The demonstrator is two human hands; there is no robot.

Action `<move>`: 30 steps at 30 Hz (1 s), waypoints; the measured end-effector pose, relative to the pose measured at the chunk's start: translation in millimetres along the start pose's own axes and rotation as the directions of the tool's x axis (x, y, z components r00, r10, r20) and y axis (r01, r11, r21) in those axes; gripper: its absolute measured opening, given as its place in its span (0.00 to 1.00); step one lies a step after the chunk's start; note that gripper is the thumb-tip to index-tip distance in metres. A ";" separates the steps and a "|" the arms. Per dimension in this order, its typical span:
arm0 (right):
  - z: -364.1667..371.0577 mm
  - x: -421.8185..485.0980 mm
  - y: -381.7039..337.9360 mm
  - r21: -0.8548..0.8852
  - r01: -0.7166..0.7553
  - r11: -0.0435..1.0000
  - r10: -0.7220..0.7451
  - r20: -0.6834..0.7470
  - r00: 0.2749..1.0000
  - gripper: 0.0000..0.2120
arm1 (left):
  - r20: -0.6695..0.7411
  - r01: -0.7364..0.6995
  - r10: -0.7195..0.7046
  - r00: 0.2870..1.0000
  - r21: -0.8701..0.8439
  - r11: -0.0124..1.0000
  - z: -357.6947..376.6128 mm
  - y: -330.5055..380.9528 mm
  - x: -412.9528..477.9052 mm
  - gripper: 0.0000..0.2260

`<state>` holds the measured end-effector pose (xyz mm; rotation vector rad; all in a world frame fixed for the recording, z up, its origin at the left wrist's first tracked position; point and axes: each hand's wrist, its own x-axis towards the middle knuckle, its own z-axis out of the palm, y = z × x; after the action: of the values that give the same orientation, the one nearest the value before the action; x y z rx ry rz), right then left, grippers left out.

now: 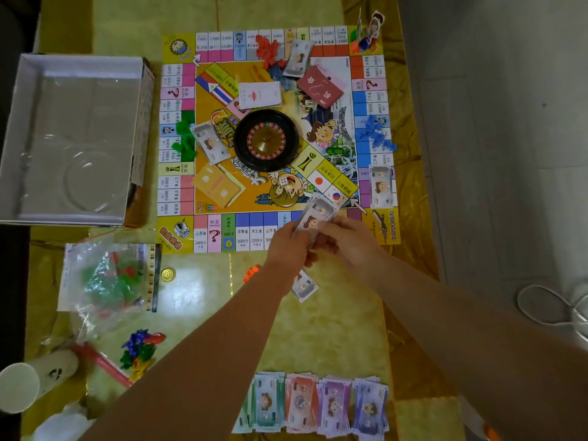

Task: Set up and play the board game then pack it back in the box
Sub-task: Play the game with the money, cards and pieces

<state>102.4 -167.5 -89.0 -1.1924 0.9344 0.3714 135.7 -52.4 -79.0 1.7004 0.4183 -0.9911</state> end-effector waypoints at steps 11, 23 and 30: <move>-34.4 34.8 -38.3 -0.353 0.013 0.936 -0.049 -0.095 0.994 0.09 | -0.115 0.056 -0.018 0.993 0.339 0.939 -4.4 3.3 42.2 0.08; -22.8 103.2 -67.8 -0.622 0.061 0.780 -0.235 -0.201 0.951 0.12 | -0.175 0.097 -0.021 0.984 0.433 0.896 -26.1 -0.1 94.4 0.12; -20.6 111.4 -70.6 -0.647 0.047 0.761 -0.287 -0.270 0.919 0.15 | -0.147 0.138 -0.083 0.986 0.415 0.899 -27.3 2.6 98.0 0.15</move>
<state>208.2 -235.9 -133.1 -2.0114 1.0322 0.3363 206.6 -47.6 -151.8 2.1612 0.4041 -1.1199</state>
